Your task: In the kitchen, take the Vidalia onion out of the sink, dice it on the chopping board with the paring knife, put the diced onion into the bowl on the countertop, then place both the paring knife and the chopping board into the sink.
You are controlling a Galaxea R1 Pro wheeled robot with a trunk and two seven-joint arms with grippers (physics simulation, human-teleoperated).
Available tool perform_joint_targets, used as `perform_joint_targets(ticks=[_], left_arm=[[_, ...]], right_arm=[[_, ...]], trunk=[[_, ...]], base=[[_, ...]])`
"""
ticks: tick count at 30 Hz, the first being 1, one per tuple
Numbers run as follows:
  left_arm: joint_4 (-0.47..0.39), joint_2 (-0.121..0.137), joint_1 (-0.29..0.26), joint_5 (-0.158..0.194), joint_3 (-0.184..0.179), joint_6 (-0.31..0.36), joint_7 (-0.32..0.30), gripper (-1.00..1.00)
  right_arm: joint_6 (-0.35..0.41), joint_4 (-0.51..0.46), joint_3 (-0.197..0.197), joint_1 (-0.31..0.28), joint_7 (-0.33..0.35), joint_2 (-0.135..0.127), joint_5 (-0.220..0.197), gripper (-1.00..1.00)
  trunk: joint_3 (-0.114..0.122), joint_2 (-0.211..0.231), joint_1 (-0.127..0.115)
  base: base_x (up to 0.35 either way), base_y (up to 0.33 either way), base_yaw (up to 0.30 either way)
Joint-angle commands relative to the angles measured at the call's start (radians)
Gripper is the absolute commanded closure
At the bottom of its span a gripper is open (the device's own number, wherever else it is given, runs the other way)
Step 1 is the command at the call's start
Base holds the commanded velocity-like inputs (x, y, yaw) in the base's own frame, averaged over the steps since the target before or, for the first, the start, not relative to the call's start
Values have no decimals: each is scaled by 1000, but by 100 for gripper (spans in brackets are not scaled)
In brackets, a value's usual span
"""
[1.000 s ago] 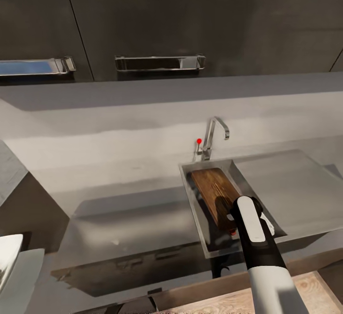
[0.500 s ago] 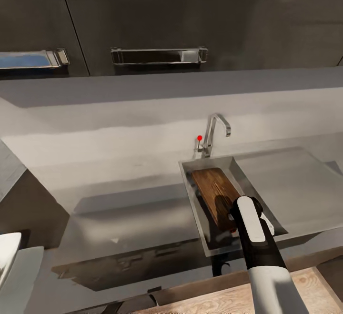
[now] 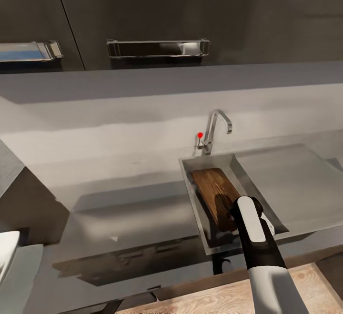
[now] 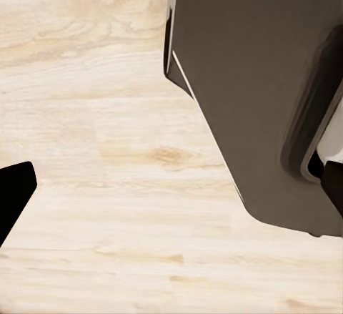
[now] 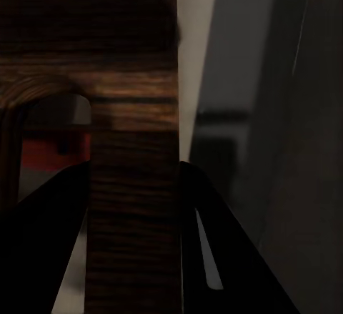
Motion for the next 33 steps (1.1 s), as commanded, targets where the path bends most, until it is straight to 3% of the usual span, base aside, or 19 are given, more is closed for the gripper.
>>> perform_joint_targets(ticks=[1, 33], left_arm=[[1, 0, -1, 6, 4, -4, 0, -100], [1, 0, -1, 6, 4, -4, 0, -100]], right_arm=[[10, -1, -2, -1, -5, 1, -2, 100], [10, -1, -4, -1, -3, 0, -3, 100]], trunk=[[-3, -2, 0], [-41, -2, 0]], base=[[0, 0, 0], [0, 0, 0]])
